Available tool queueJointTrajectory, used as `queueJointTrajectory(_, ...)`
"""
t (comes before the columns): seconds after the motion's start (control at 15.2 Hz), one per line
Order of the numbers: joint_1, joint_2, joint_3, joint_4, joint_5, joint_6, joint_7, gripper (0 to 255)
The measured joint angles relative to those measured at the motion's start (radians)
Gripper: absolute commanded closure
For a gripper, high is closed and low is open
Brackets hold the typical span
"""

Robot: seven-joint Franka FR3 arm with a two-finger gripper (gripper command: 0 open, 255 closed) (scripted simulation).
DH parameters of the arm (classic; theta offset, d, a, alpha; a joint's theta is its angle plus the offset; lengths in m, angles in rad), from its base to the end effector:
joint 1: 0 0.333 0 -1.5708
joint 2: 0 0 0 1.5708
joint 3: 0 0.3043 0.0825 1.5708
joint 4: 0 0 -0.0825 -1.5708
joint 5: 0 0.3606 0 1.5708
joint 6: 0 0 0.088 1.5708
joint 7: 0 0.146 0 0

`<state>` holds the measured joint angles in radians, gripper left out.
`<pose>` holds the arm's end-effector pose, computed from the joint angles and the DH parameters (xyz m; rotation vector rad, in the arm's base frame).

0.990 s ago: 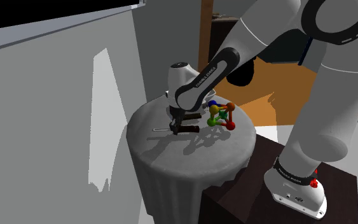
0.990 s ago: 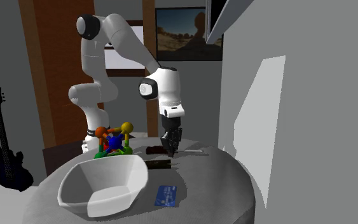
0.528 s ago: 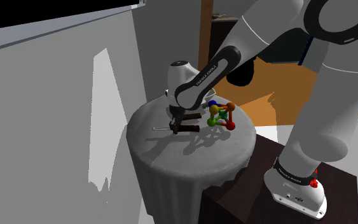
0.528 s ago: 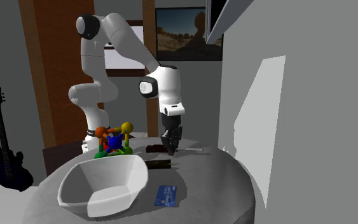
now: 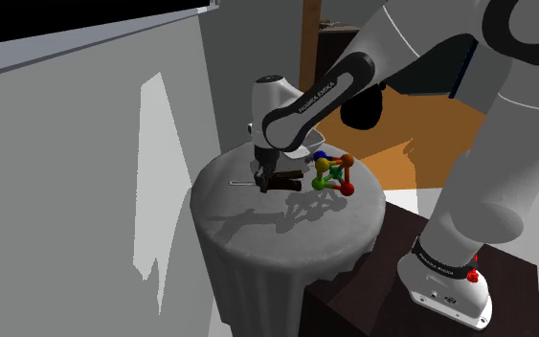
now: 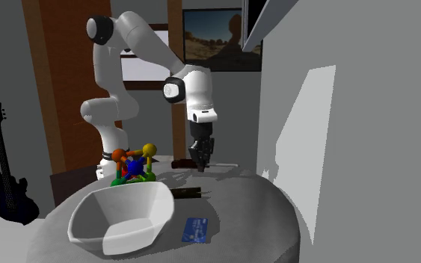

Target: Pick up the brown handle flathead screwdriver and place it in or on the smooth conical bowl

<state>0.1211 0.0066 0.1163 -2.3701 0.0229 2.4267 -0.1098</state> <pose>0.4750 0.1157 0.2923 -3.0788 -0.5131 -0.0763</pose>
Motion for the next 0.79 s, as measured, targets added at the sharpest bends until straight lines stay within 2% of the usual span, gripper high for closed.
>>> queueJointTrajectory(0.79, -0.001, -0.098, -0.002, 0.066, 0.011, -0.164, -0.007, 255)
